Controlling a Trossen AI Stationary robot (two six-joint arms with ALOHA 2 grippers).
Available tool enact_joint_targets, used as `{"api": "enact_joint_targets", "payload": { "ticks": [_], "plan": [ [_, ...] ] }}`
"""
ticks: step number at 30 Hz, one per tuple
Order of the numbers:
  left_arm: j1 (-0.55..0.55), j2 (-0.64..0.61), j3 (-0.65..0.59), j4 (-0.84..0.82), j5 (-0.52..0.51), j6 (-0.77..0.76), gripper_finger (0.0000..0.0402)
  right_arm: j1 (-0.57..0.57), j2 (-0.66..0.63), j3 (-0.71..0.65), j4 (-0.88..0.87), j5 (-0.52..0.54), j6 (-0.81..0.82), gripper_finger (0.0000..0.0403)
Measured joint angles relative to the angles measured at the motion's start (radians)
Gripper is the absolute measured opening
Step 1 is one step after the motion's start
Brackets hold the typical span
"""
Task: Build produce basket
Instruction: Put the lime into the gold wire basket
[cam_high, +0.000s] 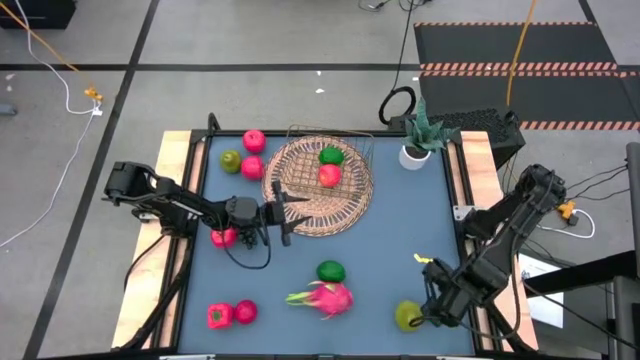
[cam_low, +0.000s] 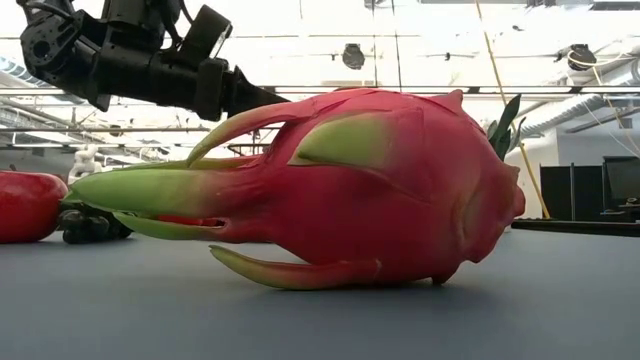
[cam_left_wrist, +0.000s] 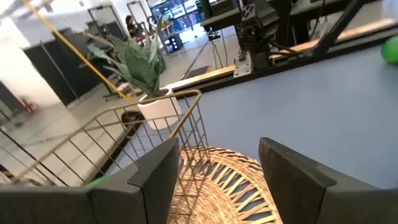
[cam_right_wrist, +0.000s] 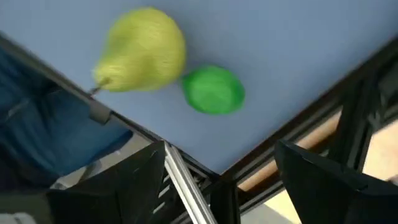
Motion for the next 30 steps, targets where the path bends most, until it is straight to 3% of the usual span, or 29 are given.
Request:
{"api": "enact_joint_targets", "payload": {
  "ticks": [6,12,16,20,24,30],
  "plan": [
    [0.000,0.000,0.025,0.003,0.009,0.077,0.0225,0.002,0.011,-0.130,0.209,-0.021,0.038,0.0295],
    [0.000,0.000,0.039,-0.017,0.037,0.081,0.0225,0.013,0.052,-0.242,0.394,-0.157,0.088,0.0295],
    [0.000,0.000,0.039,-0.056,0.037,0.078,0.0225,0.013,0.062,-0.278,0.422,-0.197,0.045,0.0295],
    [0.000,0.000,0.039,-0.083,0.037,0.037,0.0225,0.013,0.061,-0.303,0.410,-0.172,-0.041,0.0295],
    [-0.006,0.000,0.039,-0.114,0.036,0.002,0.0225,0.025,0.061,-0.351,0.451,-0.058,-0.134,0.0295],
    [-0.024,0.000,0.039,-0.153,0.026,-0.008,0.0225,0.064,0.056,-0.487,0.679,-0.051,-0.253,0.0295]
  ]
}}
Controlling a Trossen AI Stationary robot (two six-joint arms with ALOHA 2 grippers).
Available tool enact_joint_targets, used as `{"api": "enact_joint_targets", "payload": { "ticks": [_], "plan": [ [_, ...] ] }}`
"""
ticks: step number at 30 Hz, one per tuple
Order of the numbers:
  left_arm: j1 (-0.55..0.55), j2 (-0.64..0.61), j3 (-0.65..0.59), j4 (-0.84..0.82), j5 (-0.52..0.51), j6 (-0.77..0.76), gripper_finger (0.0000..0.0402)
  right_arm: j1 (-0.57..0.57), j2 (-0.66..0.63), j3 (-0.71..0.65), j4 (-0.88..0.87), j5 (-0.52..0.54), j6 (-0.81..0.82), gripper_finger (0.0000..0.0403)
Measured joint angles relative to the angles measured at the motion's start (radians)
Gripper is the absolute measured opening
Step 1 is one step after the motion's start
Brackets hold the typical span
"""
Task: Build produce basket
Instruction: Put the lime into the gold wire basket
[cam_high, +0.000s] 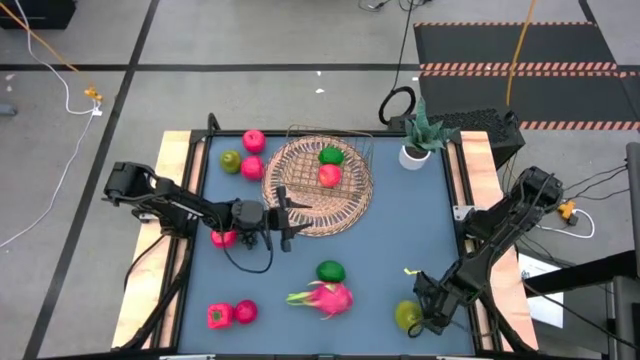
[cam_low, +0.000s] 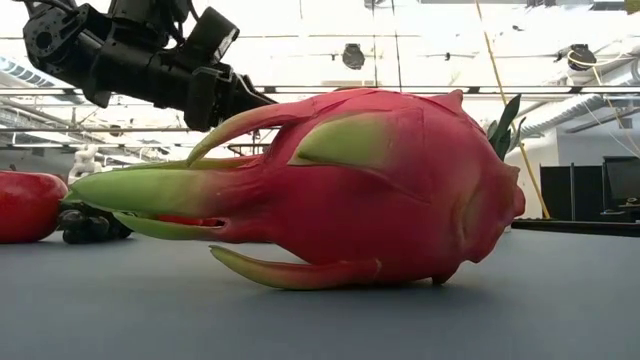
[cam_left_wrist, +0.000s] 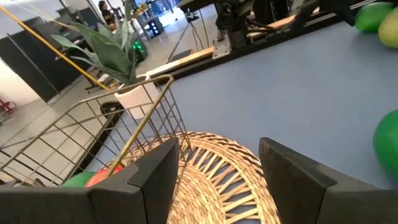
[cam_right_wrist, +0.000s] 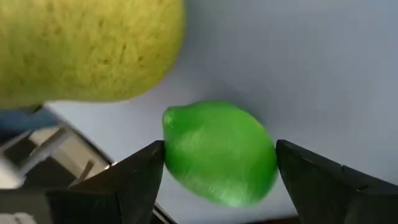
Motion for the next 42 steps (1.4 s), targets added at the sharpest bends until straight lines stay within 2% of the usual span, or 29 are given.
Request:
{"api": "enact_joint_targets", "payload": {
  "ticks": [4,7,11,19,27,32,35,39,42],
  "plan": [
    [-0.004,0.000,0.000,-0.044,-0.004,-0.027,0.0225,0.028,0.001,-0.101,0.190,0.001,-0.067,0.0295],
    [-0.004,0.000,0.000,-0.072,-0.008,-0.051,0.0225,0.033,0.001,-0.149,0.223,0.001,-0.055,0.0293],
    [-0.004,0.000,0.000,-0.083,-0.009,-0.081,0.0225,0.031,0.001,-0.168,0.214,-0.049,-0.048,0.0275],
    [-0.008,0.000,0.000,-0.084,-0.009,-0.106,0.0225,0.027,-0.012,-0.170,0.165,-0.173,-0.023,0.0187],
    [-0.010,0.000,0.000,-0.081,-0.009,-0.104,0.0225,-0.020,-0.074,-0.173,0.072,-0.176,-0.042,0.0181],
    [-0.010,0.000,0.000,-0.079,-0.009,-0.103,0.0225,-0.102,-0.181,-0.175,0.039,-0.107,-0.054,0.0181],
    [-0.010,0.000,0.000,-0.079,-0.009,-0.106,0.0225,-0.156,-0.267,-0.173,-0.046,-0.048,-0.131,0.0180],
    [-0.010,0.000,0.000,-0.075,-0.009,-0.142,0.0225,-0.250,-0.392,-0.173,-0.176,0.116,-0.299,0.0179],
    [-0.008,0.000,0.000,-0.068,-0.010,-0.159,0.0225,-0.348,-0.483,-0.173,-0.217,0.291,-0.398,0.0179]
  ]
}}
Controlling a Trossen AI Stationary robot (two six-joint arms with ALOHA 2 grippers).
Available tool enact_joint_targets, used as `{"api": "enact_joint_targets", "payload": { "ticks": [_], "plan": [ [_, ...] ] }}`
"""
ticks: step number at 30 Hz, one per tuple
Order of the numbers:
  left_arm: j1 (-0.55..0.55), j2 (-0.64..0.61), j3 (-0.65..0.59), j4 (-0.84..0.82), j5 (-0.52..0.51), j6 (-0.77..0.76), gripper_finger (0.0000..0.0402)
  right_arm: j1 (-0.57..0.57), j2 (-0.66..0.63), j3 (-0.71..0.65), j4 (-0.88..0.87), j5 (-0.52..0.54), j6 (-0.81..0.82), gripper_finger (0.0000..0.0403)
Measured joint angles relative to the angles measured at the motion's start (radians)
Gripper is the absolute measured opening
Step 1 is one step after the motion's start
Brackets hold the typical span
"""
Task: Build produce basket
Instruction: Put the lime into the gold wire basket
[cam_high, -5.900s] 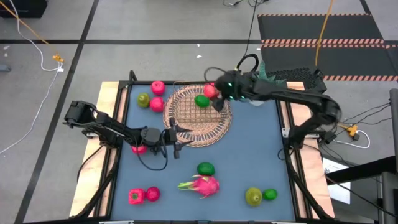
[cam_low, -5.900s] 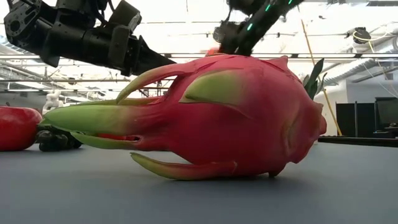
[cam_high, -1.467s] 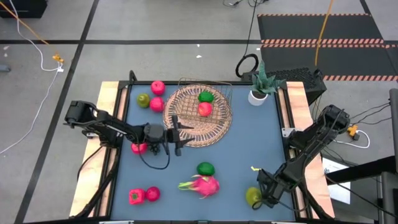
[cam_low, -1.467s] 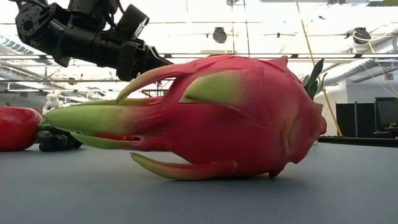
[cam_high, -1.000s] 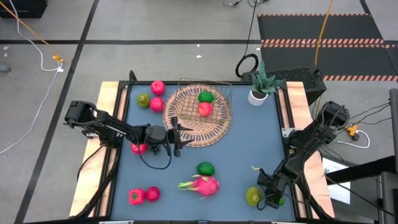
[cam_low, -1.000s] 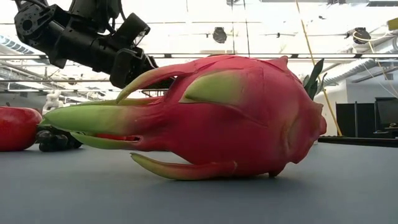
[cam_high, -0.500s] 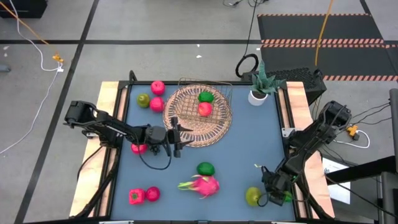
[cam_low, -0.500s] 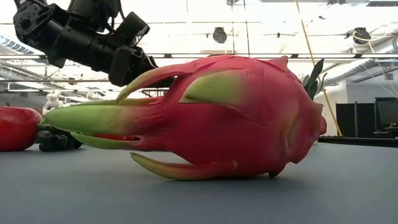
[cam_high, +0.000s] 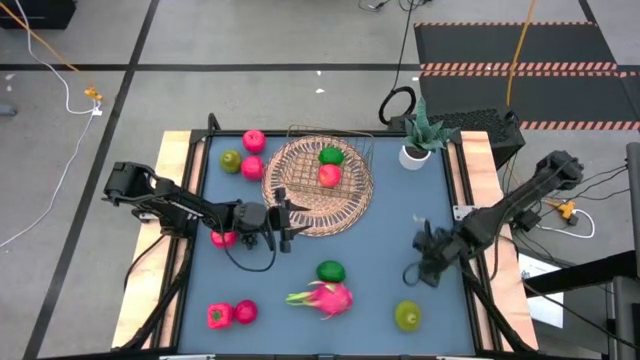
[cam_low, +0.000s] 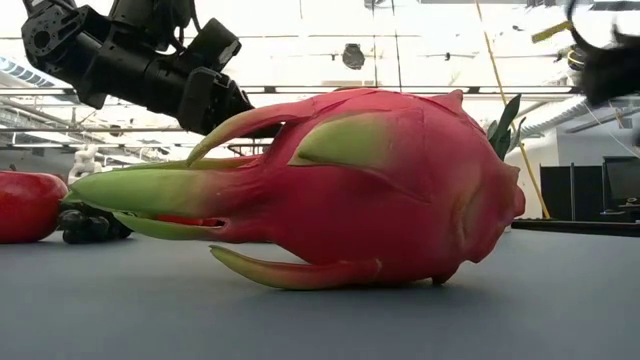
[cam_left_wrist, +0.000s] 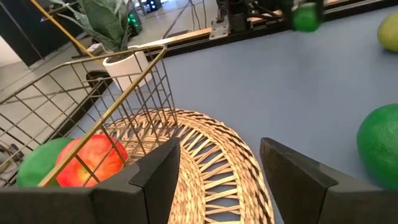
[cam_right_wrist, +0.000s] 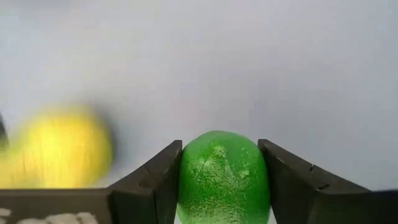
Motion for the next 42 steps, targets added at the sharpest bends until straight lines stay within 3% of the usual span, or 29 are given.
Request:
{"api": "enact_joint_targets", "payload": {
  "ticks": [3,10,15,19,25,33,38,42],
  "plan": [
    [0.000,0.000,0.000,0.005,0.000,-0.001,0.0225,-0.108,-0.075,0.000,0.058,0.109,-0.114,0.0179],
    [0.002,-0.001,0.000,0.063,-0.001,0.001,0.0225,-0.372,-0.124,0.032,0.428,0.109,-0.572,0.0179],
    [0.005,-0.001,0.000,0.082,-0.001,-0.008,0.0225,-0.528,-0.054,0.149,0.484,0.112,-0.828,0.0179],
    [0.008,-0.001,0.000,0.083,-0.001,-0.018,0.0225,-0.612,0.062,0.255,0.478,0.119,-0.881,0.0179],
    [0.008,-0.001,0.000,0.071,0.000,-0.074,0.0225,-0.731,0.244,0.434,0.403,0.269,-0.935,0.0183],
    [0.008,-0.001,0.000,0.025,0.000,-0.123,0.0225,-0.891,0.432,0.617,0.390,0.249,-1.042,0.0183],
    [0.008,-0.001,0.000,0.007,0.000,-0.153,0.0225,-0.968,0.534,0.640,0.381,0.165,-1.041,0.0183],
    [0.008,-0.001,0.000,0.004,0.000,-0.173,0.0225,-1.003,0.611,0.640,0.346,0.156,-1.062,0.0183]
  ]
}}
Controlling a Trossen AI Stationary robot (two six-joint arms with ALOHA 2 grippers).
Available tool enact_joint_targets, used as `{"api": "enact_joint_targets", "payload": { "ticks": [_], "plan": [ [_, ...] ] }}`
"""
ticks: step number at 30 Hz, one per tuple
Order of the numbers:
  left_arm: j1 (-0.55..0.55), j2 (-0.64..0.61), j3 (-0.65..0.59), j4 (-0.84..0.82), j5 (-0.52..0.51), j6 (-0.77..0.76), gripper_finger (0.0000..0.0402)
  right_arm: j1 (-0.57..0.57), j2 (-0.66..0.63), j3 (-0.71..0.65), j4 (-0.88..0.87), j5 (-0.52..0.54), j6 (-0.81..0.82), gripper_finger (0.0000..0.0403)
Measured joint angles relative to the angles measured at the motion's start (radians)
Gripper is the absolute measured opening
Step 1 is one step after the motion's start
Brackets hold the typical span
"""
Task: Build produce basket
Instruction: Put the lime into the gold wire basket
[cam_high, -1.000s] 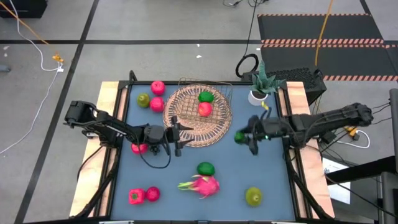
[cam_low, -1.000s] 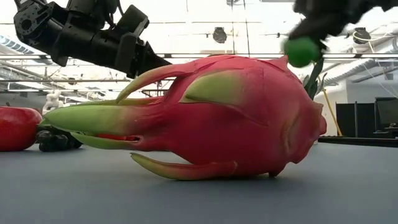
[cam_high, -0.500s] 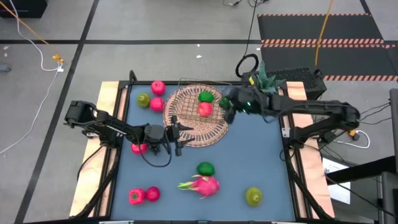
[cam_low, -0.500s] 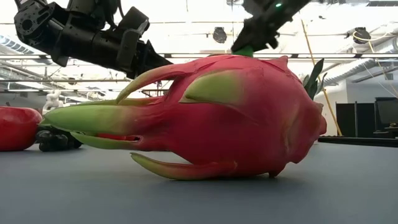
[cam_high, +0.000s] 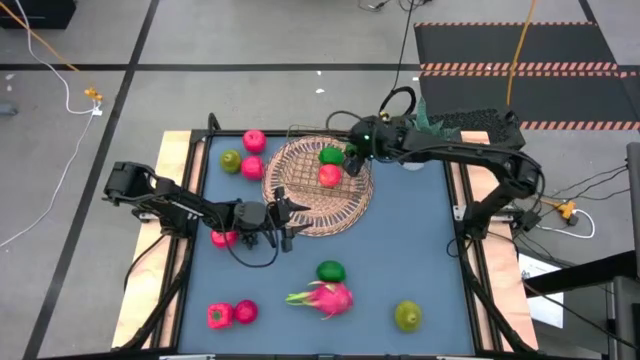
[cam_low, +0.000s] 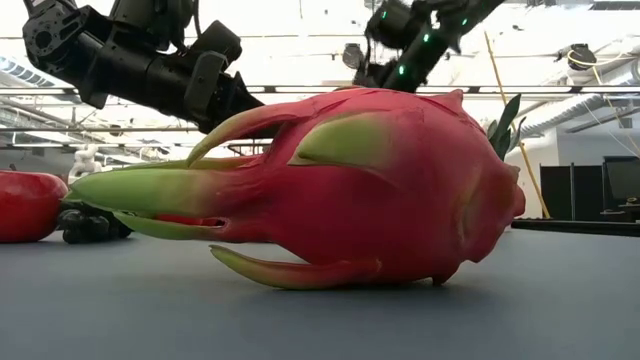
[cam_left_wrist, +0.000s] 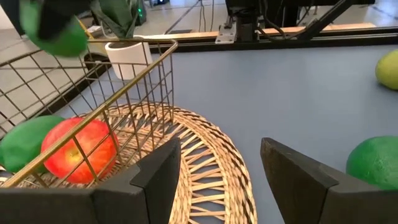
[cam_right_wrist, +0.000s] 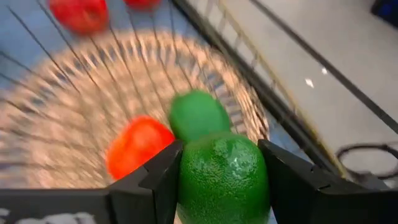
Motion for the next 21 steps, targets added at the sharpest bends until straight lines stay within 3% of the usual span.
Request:
{"api": "enact_joint_targets", "payload": {
  "ticks": [16,21],
  "plan": [
    [-0.011,0.000,0.000,-0.005,0.000,-0.035,0.0225,-0.018,0.100,0.000,0.006,-0.034,-0.232,0.0184],
    [-0.024,-0.002,0.000,-0.005,0.000,-0.045,0.0225,-0.018,0.099,0.000,0.057,-0.106,-0.240,0.0185]
  ]
}}
